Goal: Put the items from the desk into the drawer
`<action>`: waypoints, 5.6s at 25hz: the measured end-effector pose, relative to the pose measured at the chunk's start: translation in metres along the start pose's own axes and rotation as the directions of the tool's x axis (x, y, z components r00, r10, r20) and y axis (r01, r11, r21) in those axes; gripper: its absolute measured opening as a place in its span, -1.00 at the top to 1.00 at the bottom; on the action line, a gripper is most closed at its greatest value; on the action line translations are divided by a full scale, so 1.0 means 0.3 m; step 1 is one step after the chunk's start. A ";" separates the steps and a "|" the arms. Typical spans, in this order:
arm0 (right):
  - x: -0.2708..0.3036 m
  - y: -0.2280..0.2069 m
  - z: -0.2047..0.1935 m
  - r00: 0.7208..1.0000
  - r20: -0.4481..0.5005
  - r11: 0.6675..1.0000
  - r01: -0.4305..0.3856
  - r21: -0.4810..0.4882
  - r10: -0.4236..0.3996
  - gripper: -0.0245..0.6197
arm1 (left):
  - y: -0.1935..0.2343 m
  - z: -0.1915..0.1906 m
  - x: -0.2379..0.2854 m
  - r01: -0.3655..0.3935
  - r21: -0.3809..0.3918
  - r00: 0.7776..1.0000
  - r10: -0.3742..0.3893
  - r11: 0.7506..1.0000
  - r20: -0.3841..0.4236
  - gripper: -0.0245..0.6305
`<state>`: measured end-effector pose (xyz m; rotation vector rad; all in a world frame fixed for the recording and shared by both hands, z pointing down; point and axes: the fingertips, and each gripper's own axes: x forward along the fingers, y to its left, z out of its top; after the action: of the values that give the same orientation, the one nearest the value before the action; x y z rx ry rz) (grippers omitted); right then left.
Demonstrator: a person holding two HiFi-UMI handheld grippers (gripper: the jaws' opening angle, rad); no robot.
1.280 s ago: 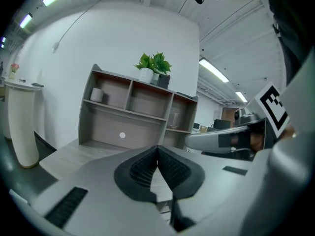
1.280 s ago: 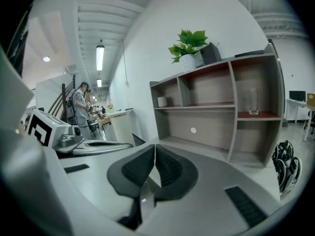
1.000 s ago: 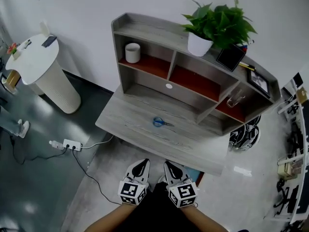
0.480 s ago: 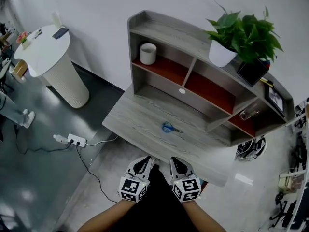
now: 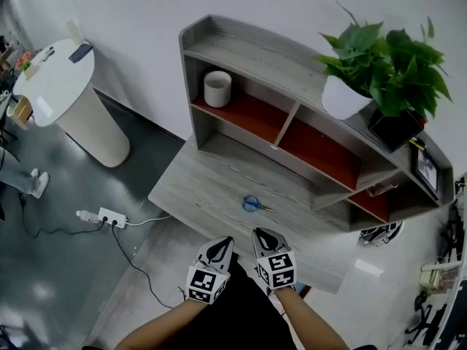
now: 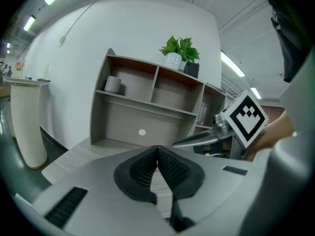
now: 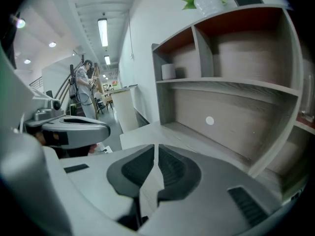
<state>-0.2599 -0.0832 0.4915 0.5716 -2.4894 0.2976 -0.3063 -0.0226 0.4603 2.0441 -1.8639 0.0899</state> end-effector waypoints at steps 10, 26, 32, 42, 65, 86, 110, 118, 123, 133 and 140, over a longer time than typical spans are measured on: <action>0.268 -0.172 -0.089 0.986 -0.166 0.988 -0.039 -0.149 0.014 0.64 | 0.091 -0.007 0.150 -0.025 -0.023 0.999 0.025 0.999 -0.033 0.88; 0.611 -0.286 -0.319 0.885 -0.460 0.909 -0.243 -0.338 0.065 0.56 | 0.198 -0.040 0.284 -0.096 -0.027 0.992 0.093 0.995 -0.082 0.88; 0.687 -0.305 -0.363 0.855 -0.512 0.893 -0.291 -0.343 0.081 0.54 | 0.197 -0.056 0.320 -0.096 -0.042 0.990 0.091 0.994 -0.110 0.88; 0.732 -0.307 -0.414 0.817 -0.563 0.864 -0.368 -0.342 0.125 0.54 | 0.194 -0.102 0.330 -0.083 -0.026 0.984 0.078 0.996 -0.158 0.88; 0.607 -0.229 -0.396 0.853 -0.512 0.884 -0.313 -0.348 0.101 0.63 | 0.164 -0.118 0.233 -0.081 -0.030 0.987 0.076 0.996 -0.141 0.88; 0.264 -0.144 -0.287 0.964 -0.267 0.940 -0.102 -0.325 0.012 0.64 | -0.042 -0.120 0.083 0.017 0.013 0.995 -0.016 1.000 -0.094 0.88; -0.264 -0.001 -0.334 0.990 -0.081 0.964 0.093 -0.249 -0.116 0.64 | -0.400 -0.296 -0.153 0.162 0.039 0.981 -0.156 0.986 -0.116 0.88; -0.410 -0.027 -0.441 0.987 -0.083 0.975 0.117 -0.190 -0.135 0.64 | -0.542 -0.330 -0.139 0.226 0.019 0.970 -0.223 0.974 -0.099 0.88; -0.502 -0.057 -0.556 0.982 -0.118 0.979 0.126 -0.160 -0.145 0.64 | -0.634 -0.362 -0.129 0.243 0.023 0.965 -0.239 0.970 -0.107 0.88; -0.636 -0.119 -0.842 0.972 -0.206 0.985 0.084 -0.148 -0.114 0.64 | -0.840 -0.471 -0.155 0.232 0.023 0.962 -0.226 0.972 -0.156 0.88; -0.637 -0.122 -1.049 0.953 -0.297 0.977 -0.007 -0.214 -0.058 0.64 | -0.907 -0.551 -0.193 0.190 0.026 0.966 -0.182 0.981 -0.185 0.88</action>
<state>0.0498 0.0510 0.6430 0.4330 -2.1809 0.0956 -0.0158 0.0990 0.5349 2.1510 -1.5670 0.2604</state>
